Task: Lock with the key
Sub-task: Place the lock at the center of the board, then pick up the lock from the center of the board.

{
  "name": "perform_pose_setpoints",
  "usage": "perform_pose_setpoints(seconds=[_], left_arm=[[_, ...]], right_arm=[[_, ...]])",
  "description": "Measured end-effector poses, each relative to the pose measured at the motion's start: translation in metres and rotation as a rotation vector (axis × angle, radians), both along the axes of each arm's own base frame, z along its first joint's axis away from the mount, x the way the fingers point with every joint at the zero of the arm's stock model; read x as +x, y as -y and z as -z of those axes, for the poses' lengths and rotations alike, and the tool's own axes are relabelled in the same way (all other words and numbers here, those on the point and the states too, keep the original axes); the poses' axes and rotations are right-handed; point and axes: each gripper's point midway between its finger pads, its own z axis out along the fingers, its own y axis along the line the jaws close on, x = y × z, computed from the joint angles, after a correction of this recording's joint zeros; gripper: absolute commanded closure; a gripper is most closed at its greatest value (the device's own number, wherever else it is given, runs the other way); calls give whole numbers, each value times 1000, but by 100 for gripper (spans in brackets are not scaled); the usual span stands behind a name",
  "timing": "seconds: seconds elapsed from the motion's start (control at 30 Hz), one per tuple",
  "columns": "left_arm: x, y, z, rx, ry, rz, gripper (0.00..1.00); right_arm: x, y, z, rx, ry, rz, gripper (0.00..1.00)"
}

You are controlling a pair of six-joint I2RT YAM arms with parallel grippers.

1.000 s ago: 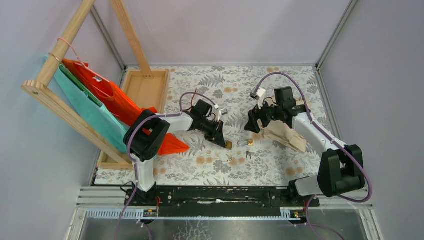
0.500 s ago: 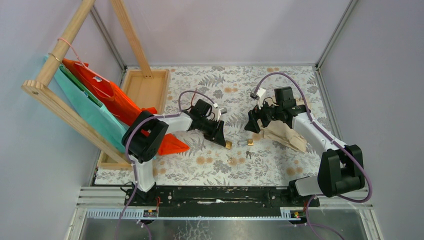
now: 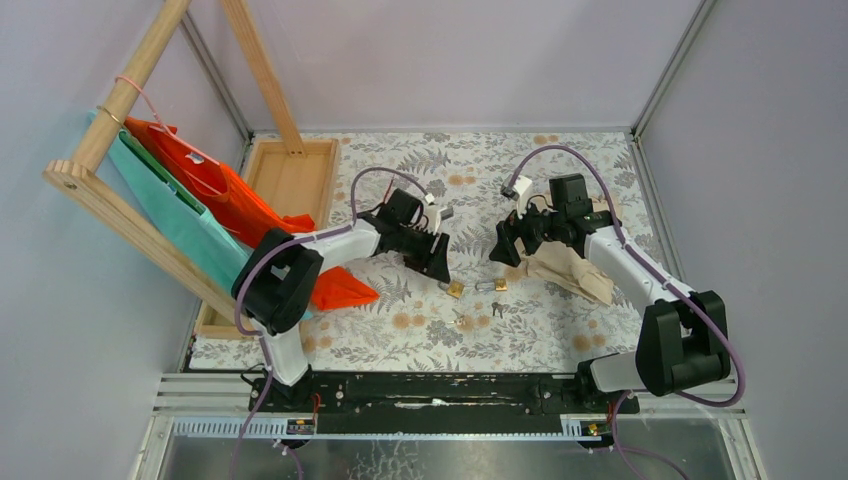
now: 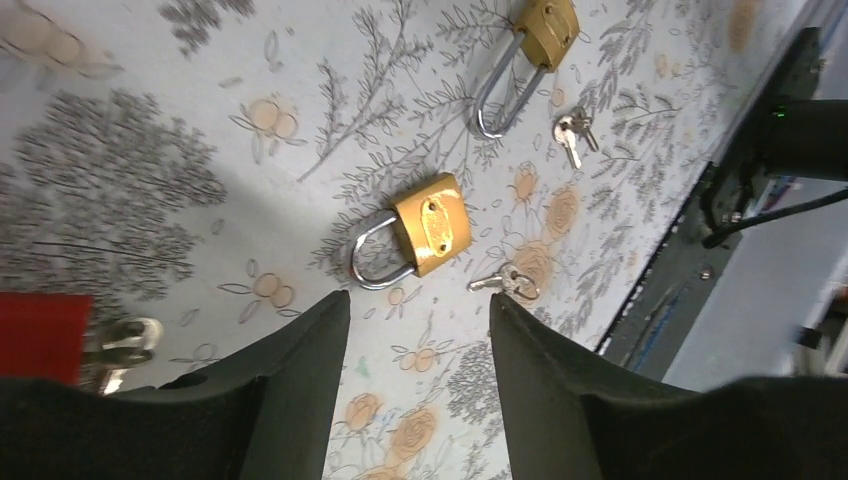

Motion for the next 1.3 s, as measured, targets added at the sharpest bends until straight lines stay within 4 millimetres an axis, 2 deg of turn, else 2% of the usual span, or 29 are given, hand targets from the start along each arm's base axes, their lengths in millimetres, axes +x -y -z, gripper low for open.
perform_pose_setpoints(seconds=[0.13, 0.33, 0.5, 0.6, 0.77, 0.87, 1.07, 1.3], left_arm=[[19, -4, -14, 51, 102, -8, 34], [51, -19, -55, 118, 335, -63, 24], [74, -38, -65, 203, 430, -128, 20], [89, -57, -64, 262, 438, -184, 20], [101, -69, -56, 297, 426, -203, 18], [97, -71, -41, 312, 399, -156, 18], [81, -68, -14, 317, 363, 1, 29], [77, -75, -1, 352, 436, 182, 32]], right_arm=[[2, 3, -1, -10, 18, 15, 1], [8, 9, -8, -20, 62, 54, 1], [18, 20, -18, -11, 103, 123, 1], [26, 30, -25, 3, 121, 176, 1], [32, 45, -36, 29, 152, 240, 1], [33, 48, -40, 42, 158, 251, 1], [30, 44, -42, 65, 149, 230, 1], [27, 40, -41, 84, 134, 204, 1]])
